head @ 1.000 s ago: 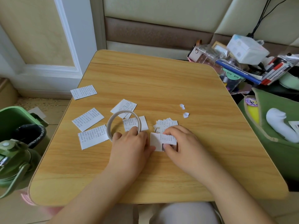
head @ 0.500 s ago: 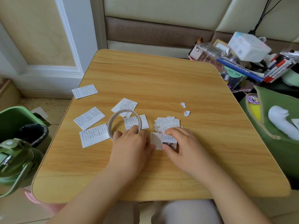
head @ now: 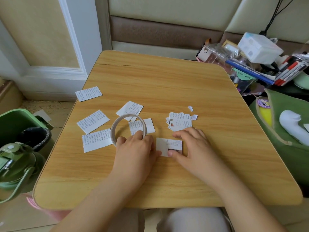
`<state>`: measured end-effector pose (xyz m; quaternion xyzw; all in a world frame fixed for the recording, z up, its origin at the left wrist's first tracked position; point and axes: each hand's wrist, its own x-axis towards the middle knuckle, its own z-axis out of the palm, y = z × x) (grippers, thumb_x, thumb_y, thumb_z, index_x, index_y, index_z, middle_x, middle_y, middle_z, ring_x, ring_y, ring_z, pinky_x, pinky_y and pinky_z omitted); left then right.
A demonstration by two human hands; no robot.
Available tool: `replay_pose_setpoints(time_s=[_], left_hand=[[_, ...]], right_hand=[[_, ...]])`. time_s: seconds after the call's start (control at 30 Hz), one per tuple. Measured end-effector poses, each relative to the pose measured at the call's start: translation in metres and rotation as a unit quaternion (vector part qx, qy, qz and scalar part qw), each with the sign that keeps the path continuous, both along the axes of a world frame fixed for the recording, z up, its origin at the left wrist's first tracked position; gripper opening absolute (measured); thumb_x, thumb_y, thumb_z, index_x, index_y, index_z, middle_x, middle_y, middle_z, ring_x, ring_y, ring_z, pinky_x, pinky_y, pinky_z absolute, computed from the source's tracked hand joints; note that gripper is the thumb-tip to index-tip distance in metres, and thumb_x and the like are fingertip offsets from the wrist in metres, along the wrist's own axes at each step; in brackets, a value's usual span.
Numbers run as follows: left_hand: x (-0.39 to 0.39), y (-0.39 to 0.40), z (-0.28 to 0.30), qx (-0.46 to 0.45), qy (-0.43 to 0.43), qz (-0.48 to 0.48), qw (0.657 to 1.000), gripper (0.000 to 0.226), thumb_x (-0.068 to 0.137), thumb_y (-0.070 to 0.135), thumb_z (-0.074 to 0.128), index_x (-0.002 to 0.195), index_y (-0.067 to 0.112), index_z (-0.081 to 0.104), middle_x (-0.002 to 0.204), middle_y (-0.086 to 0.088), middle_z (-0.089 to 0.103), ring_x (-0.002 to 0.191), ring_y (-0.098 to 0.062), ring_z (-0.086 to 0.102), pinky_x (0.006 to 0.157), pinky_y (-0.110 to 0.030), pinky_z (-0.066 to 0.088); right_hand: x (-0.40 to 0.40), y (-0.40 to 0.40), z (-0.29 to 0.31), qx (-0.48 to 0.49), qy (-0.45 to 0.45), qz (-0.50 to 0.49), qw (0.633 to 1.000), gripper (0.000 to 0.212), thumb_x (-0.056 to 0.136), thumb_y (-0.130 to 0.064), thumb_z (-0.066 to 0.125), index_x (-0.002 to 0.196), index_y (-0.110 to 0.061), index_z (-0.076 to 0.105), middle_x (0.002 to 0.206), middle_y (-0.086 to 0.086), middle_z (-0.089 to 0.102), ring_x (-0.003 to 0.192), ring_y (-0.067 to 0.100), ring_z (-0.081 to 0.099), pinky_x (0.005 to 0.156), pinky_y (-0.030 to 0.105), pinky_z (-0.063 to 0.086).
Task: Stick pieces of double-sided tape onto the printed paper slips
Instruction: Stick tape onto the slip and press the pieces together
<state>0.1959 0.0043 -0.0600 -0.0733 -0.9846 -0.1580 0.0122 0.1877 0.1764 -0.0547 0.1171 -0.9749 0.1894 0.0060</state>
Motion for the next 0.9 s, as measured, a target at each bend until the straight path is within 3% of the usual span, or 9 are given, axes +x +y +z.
replay_pose_setpoints(time_s=[0.17,0.33,0.4,0.5,0.6,0.7,0.77,0.83,0.9], left_hand=[[0.000,0.000,-0.001,-0.004,0.007,0.002,1.000,0.030,0.091,0.055,0.044,0.100,0.028,0.054,0.097,0.009,0.049,0.095,-0.014,0.054,0.086,-0.030,0.030],[-0.001,0.001,-0.001,0.000,0.015,0.005,1.000,0.030,0.090,0.055,0.045,0.099,0.028,0.055,0.096,0.009,0.048,0.095,-0.014,0.054,0.085,-0.030,0.030],[-0.001,0.000,-0.003,0.002,0.019,0.005,1.000,0.030,0.090,0.054,0.045,0.099,0.028,0.055,0.096,0.009,0.048,0.095,-0.015,0.054,0.085,-0.030,0.030],[-0.001,0.000,-0.002,0.008,0.033,0.002,0.999,0.029,0.090,0.053,0.046,0.099,0.027,0.055,0.097,0.009,0.049,0.095,-0.015,0.054,0.086,-0.030,0.031],[0.000,0.001,-0.001,0.026,0.045,0.006,0.999,0.027,0.090,0.051,0.048,0.100,0.027,0.056,0.096,0.009,0.048,0.093,-0.016,0.054,0.086,-0.030,0.030],[0.002,-0.002,0.005,0.147,0.103,0.010,0.984,0.020,0.083,0.041,0.064,0.093,0.024,0.065,0.083,0.010,0.050,0.074,-0.015,0.056,0.078,-0.032,0.035],[0.003,-0.006,0.021,0.269,0.110,0.044,0.956,0.016,0.081,0.040,0.062,0.087,0.027,0.067,0.069,0.013,0.042,0.057,-0.005,0.048,0.068,-0.020,0.035],[0.006,-0.008,0.037,0.364,0.070,0.065,0.926,0.014,0.079,0.044,0.057,0.080,0.033,0.066,0.058,0.012,0.039,0.052,-0.004,0.044,0.053,-0.011,0.032],[0.010,-0.008,0.052,0.458,0.010,0.081,0.885,0.017,0.077,0.047,0.062,0.075,0.031,0.069,0.047,0.014,0.037,0.045,-0.006,0.034,0.043,-0.011,0.028]], right_hand=[[-0.007,-0.004,0.006,0.059,-0.067,0.000,0.996,0.054,0.083,-0.054,0.061,0.127,-0.029,0.043,0.125,-0.011,0.042,0.124,0.010,0.033,0.103,0.025,0.024],[-0.007,-0.008,0.011,0.042,-0.144,-0.011,0.989,0.052,0.082,-0.055,0.062,0.122,-0.027,0.043,0.123,-0.010,0.041,0.122,0.009,0.031,0.099,0.024,0.029],[-0.004,-0.008,0.011,-0.008,-0.146,-0.028,0.989,0.037,0.082,-0.048,0.065,0.108,-0.030,0.046,0.113,-0.013,0.043,0.109,0.005,0.039,0.085,0.020,0.036],[0.002,-0.007,0.013,-0.142,-0.137,-0.072,0.978,0.023,0.083,-0.028,0.066,0.086,-0.028,0.043,0.086,-0.008,0.055,0.068,0.005,0.047,0.054,0.017,0.035],[0.006,-0.008,0.010,-0.229,-0.116,-0.108,0.960,0.011,0.088,-0.021,0.064,0.087,-0.025,0.054,0.082,0.009,0.067,0.072,0.025,0.059,0.060,0.028,0.044],[0.008,-0.007,0.011,-0.329,-0.086,-0.146,0.929,0.003,0.089,-0.016,0.065,0.087,-0.018,0.065,0.080,0.009,0.072,0.079,0.030,0.066,0.069,0.035,0.051],[0.011,-0.005,0.020,-0.397,-0.074,-0.152,0.902,0.007,0.089,-0.013,0.064,0.084,-0.016,0.067,0.080,0.004,0.074,0.076,0.027,0.069,0.069,0.036,0.053],[0.015,-0.005,0.031,-0.448,-0.064,-0.138,0.881,0.010,0.089,-0.011,0.063,0.083,-0.016,0.069,0.080,-0.001,0.075,0.075,0.017,0.071,0.070,0.029,0.054],[0.020,-0.008,0.041,-0.471,-0.055,-0.125,0.871,0.008,0.088,-0.012,0.064,0.084,-0.016,0.070,0.081,-0.001,0.076,0.075,0.016,0.072,0.074,0.032,0.055]])
